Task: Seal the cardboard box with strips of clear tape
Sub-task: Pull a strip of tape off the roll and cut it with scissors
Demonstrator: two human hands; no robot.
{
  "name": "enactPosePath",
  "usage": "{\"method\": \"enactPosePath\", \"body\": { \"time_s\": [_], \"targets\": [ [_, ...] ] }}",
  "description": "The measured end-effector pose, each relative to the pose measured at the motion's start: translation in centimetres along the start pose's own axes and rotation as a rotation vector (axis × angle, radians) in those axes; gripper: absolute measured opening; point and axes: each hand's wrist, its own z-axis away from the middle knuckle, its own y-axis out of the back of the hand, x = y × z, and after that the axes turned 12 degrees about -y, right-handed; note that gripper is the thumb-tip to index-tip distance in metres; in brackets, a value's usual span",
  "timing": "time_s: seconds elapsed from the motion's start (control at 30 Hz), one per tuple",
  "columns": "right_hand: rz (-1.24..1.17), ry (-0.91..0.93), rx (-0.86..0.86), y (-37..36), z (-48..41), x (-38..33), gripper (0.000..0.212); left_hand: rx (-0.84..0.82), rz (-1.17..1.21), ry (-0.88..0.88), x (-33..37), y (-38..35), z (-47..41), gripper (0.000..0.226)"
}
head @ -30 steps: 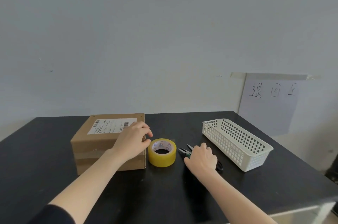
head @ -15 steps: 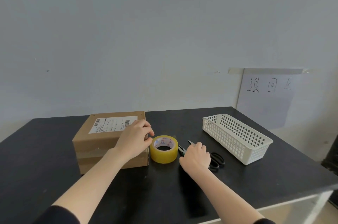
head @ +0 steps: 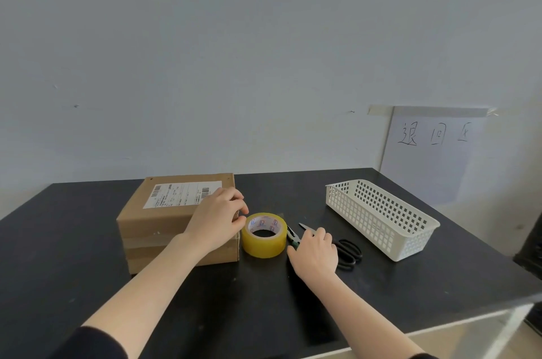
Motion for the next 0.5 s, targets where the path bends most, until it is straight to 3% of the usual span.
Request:
{"method": "enactPosePath", "body": {
  "time_s": [0.27,0.5],
  "targets": [
    [0.005,0.033,-0.011,0.0,-0.5,0.2,0.060,-0.014,-0.009,0.001,0.1,0.1,-0.1,0.018],
    [-0.031,0.099,-0.036,1.7,-2.6,0.2,0.047,-0.033,0.013,0.038,-0.1,0.2,-1.2,0.021]
  ]
}}
